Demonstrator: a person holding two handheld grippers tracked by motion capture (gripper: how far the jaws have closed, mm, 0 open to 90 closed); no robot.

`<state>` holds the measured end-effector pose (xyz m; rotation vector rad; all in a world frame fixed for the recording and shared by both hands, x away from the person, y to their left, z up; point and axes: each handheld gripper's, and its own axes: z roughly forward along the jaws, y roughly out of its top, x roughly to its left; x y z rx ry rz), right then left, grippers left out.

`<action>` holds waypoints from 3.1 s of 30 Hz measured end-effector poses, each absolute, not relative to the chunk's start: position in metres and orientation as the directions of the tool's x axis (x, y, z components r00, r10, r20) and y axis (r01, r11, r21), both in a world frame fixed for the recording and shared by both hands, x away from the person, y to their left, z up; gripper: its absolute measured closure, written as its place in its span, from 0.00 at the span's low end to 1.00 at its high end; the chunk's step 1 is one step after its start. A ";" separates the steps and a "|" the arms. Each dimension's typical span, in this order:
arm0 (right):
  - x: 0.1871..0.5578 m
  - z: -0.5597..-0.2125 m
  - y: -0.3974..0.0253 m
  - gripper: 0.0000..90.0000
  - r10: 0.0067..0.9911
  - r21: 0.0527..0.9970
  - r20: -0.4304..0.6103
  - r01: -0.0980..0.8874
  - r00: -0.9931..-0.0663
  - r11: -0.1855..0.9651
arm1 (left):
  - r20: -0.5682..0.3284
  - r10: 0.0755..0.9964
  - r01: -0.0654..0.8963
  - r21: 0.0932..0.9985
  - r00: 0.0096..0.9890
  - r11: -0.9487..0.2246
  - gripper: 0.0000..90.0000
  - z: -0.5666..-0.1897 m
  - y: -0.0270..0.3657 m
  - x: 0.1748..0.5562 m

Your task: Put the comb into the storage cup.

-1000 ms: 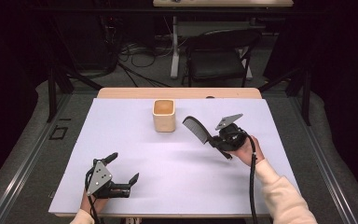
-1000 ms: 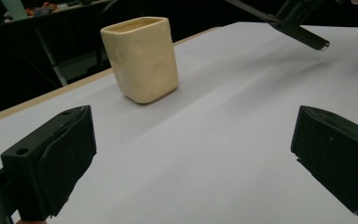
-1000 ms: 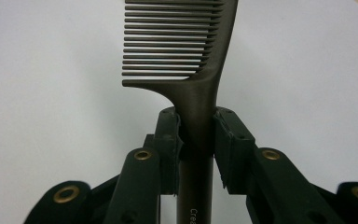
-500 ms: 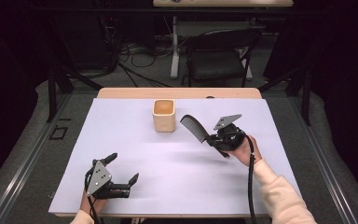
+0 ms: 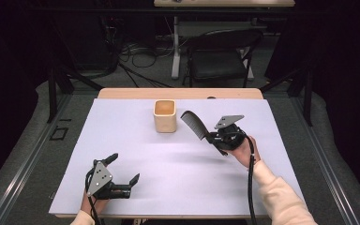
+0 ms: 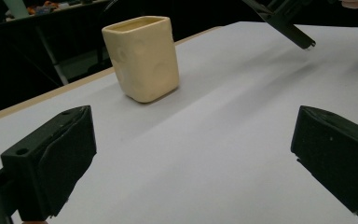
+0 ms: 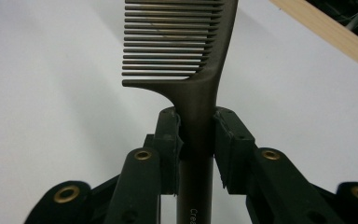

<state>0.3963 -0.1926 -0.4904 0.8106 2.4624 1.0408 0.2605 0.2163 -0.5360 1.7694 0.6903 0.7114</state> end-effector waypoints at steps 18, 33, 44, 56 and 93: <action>0.393 -0.483 -0.195 0.80 0.652 0.797 -0.098 0.332 -0.752 0.504 | 0.139 0.745 0.112 0.954 0.653 -0.277 0.00 -0.536 0.216 0.260; 0.392 -0.477 -0.198 0.80 0.669 0.837 -0.096 0.304 -0.737 0.454 | 0.144 0.749 0.113 0.953 0.647 -0.281 0.00 -0.535 0.217 0.259; 0.393 -0.475 -0.195 0.80 0.676 0.853 -0.099 0.288 -0.730 0.435 | 0.138 0.753 0.118 0.954 0.643 -0.276 0.00 -0.536 0.218 0.259; 0.397 -0.472 -0.187 0.80 0.674 0.855 -0.113 0.273 -0.730 0.440 | 0.139 0.754 0.119 0.953 0.643 -0.277 0.00 -0.536 0.219 0.260; 0.410 -0.457 -0.170 0.80 0.680 0.877 -0.132 0.235 -0.721 0.419 | 0.133 0.757 0.122 0.955 0.640 -0.271 0.00 -0.536 0.220 0.259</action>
